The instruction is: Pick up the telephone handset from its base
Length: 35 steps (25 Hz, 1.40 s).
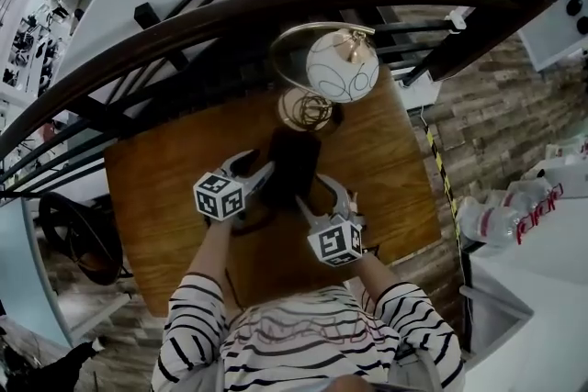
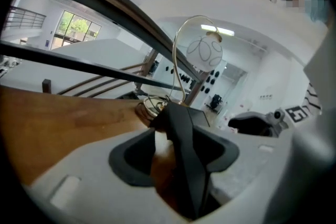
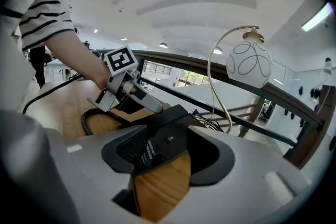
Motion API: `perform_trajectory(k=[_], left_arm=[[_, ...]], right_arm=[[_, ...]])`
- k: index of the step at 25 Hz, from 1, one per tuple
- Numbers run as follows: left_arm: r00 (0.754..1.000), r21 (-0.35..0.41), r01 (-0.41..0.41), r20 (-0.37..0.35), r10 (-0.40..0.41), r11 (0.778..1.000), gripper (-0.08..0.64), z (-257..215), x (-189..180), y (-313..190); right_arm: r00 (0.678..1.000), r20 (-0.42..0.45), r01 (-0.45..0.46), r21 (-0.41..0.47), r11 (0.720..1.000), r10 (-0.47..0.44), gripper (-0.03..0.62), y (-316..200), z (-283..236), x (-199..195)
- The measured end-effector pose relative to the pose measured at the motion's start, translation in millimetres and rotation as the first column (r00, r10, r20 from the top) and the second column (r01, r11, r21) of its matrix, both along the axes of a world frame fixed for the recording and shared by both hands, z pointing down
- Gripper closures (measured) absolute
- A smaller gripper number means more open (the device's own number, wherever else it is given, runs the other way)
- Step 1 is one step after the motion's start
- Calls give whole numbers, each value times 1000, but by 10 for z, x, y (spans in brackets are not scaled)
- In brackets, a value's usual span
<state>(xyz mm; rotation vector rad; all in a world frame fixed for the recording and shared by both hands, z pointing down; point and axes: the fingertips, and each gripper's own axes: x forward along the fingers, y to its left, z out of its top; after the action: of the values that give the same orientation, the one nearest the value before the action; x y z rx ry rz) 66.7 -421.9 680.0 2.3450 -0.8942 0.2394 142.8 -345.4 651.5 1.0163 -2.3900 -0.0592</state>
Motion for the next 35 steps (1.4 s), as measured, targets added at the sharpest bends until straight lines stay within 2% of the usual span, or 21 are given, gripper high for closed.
perform_trajectory(k=[8,11,15,19,35], left_arm=[[995,-67,-48,-91,42,997,334,165,86,49],[995,-68,-61,-85,55,996,336,177,107,47],[993,-78,-94,-75,88,993,347,212,159,80],[990,-89,-120,-82,113,989,389,231,190,98],[981,-222,-97,-184,56,970,469,137,159,130]], right_arm=[[993,-70,97,-35,995,-99,366,-17,381,-138],[992,-73,97,-54,994,-101,365,-38,462,-145],[992,-82,96,-32,995,-99,368,-55,510,-122],[992,-80,99,-23,995,-100,368,-61,530,-129],[990,-109,82,-38,996,-86,383,-62,500,-113]])
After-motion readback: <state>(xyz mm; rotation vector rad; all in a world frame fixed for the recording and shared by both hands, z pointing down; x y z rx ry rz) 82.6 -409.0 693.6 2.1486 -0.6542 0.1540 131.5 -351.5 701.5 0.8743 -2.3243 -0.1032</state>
